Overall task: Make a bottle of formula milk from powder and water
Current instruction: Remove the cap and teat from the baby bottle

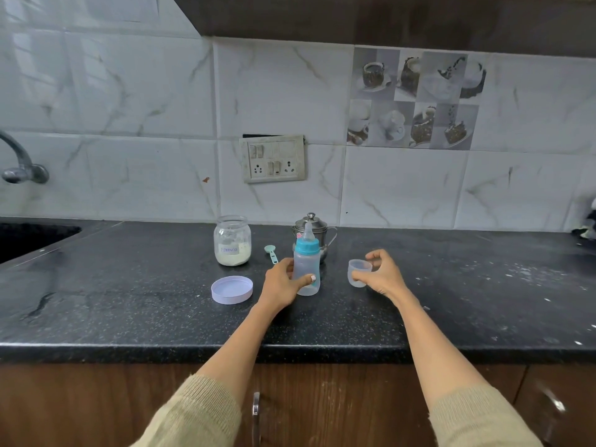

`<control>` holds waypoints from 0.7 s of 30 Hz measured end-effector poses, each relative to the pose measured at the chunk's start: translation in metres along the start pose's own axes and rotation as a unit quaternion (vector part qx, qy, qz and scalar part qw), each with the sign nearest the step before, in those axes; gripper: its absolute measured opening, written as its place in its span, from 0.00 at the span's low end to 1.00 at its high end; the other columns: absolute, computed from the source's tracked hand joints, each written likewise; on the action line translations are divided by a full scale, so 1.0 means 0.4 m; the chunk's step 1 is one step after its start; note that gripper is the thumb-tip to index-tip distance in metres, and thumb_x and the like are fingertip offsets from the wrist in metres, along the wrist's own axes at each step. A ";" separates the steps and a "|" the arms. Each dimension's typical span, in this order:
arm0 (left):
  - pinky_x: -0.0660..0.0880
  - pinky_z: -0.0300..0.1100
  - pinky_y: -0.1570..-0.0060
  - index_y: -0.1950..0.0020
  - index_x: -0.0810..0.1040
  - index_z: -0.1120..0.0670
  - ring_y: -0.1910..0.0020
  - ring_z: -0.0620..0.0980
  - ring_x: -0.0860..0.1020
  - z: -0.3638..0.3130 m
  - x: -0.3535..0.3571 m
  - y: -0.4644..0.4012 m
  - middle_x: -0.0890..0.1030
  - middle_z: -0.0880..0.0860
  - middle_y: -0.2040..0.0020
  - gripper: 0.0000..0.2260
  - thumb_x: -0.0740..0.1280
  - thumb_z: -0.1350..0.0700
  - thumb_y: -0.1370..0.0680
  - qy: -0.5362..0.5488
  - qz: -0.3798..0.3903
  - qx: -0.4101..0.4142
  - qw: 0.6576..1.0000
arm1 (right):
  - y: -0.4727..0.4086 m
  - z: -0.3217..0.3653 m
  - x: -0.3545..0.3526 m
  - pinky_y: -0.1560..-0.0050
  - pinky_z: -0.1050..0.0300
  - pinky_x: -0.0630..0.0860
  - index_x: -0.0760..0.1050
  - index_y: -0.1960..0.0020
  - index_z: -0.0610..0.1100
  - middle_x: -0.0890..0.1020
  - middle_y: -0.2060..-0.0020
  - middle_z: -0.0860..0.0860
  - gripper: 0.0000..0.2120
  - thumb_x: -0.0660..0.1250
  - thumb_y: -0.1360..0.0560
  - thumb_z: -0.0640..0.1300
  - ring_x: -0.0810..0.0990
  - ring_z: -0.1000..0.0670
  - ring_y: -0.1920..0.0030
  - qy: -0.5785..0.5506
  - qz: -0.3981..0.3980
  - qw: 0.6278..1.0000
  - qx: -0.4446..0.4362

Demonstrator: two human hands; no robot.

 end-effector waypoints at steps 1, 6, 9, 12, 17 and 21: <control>0.70 0.41 0.43 0.34 0.71 0.57 0.40 0.52 0.76 0.000 0.000 0.000 0.77 0.55 0.36 0.25 0.73 0.52 0.28 0.001 -0.001 0.000 1.000 | -0.002 -0.005 0.001 0.61 0.60 0.69 0.69 0.42 0.44 0.75 0.49 0.49 0.23 0.75 0.32 0.42 0.74 0.49 0.51 -0.006 -0.005 1.000 0.004; 0.70 0.39 0.45 0.34 0.71 0.57 0.40 0.52 0.76 0.003 0.001 0.001 0.77 0.55 0.37 0.24 0.73 0.52 0.28 0.006 -0.005 0.001 1.000 | -0.018 -0.022 0.012 0.66 0.67 0.66 0.68 0.40 0.41 0.74 0.47 0.48 0.25 0.76 0.32 0.41 0.72 0.50 0.50 -0.029 -0.033 0.999 0.006; 0.70 0.38 0.46 0.35 0.72 0.57 0.41 0.51 0.76 0.002 0.003 0.002 0.78 0.55 0.37 0.24 0.73 0.52 0.28 0.009 -0.008 0.003 1.000 | -0.026 -0.026 0.021 0.64 0.67 0.67 0.67 0.39 0.41 0.75 0.45 0.48 0.28 0.77 0.33 0.42 0.73 0.50 0.49 -0.025 -0.023 0.999 0.012; 0.69 0.37 0.46 0.34 0.72 0.57 0.41 0.51 0.76 0.002 0.002 0.003 0.77 0.55 0.37 0.24 0.73 0.52 0.28 0.013 -0.008 0.004 1.000 | -0.015 -0.010 0.013 0.49 0.58 0.70 0.65 0.35 0.45 0.73 0.40 0.48 0.29 0.73 0.31 0.49 0.74 0.47 0.41 -0.029 -0.074 0.997 -0.023; 0.69 0.37 0.46 0.34 0.71 0.57 0.41 0.50 0.76 0.002 0.000 0.003 0.77 0.55 0.37 0.25 0.73 0.52 0.28 0.015 -0.010 0.004 1.000 | 0.074 0.201 -0.034 0.54 0.55 0.73 0.72 0.46 0.46 0.77 0.53 0.54 0.22 0.61 0.32 0.60 0.76 0.51 0.53 -0.030 -0.254 0.939 -0.229; 0.70 0.37 0.47 0.35 0.72 0.57 0.44 0.49 0.77 0.001 -0.001 0.003 0.78 0.54 0.39 0.24 0.73 0.52 0.28 0.012 -0.015 0.009 1.000 | 0.046 0.344 0.091 0.53 0.55 0.77 0.72 0.40 0.45 0.78 0.52 0.51 0.34 0.65 0.34 0.70 0.78 0.50 0.52 0.121 0.088 0.969 -0.197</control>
Point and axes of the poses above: each hand's wrist, its own y-axis away from the middle knuckle, its own x-axis out of the palm, z = x × y, the point moved 6 cm from there along -y, towards the middle knuckle
